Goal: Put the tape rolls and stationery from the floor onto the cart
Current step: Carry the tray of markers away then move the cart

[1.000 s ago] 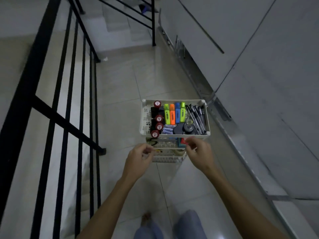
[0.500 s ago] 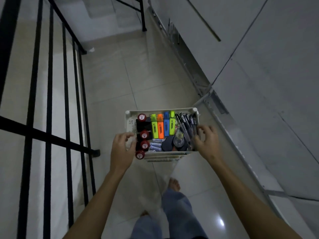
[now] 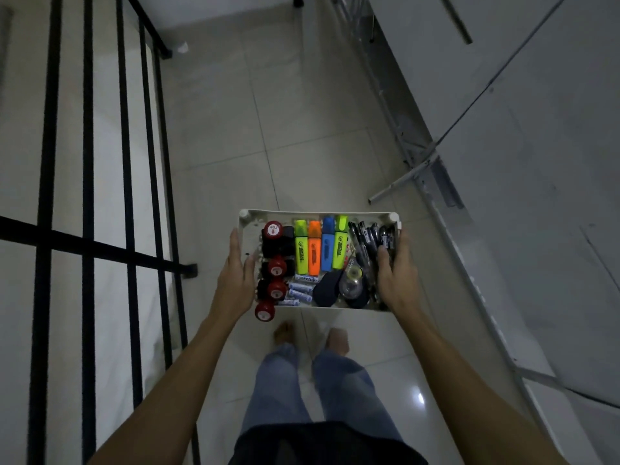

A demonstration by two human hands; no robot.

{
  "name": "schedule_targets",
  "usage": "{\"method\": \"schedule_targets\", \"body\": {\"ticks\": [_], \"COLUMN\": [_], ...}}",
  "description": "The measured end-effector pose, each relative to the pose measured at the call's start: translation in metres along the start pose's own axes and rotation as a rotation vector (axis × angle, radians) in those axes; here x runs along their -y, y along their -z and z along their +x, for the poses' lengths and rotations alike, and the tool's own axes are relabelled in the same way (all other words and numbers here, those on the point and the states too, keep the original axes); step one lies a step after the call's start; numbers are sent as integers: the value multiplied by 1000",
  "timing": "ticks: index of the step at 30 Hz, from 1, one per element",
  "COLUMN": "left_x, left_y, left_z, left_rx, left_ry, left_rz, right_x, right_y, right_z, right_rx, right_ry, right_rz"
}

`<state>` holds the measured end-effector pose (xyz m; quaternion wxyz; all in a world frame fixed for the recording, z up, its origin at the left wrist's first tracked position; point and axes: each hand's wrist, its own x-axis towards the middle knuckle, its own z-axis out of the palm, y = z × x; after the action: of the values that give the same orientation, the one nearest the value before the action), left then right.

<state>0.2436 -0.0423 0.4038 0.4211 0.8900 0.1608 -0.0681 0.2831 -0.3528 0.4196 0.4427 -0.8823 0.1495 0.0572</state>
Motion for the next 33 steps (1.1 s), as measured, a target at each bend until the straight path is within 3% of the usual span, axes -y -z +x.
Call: {"method": "schedule_targets", "body": {"ticks": [22, 33], "left_x": [-20, -68], "left_y": [-5, -27], "left_z": [29, 81], "left_rx": [74, 225], "left_ry": [-156, -312], "left_rz": [81, 183], "right_x": [-14, -23], "right_y": [7, 18], "right_z": [-12, -33], "right_rx": [-167, -394], "right_ry": [-196, -347], "right_rz": [21, 81]}}
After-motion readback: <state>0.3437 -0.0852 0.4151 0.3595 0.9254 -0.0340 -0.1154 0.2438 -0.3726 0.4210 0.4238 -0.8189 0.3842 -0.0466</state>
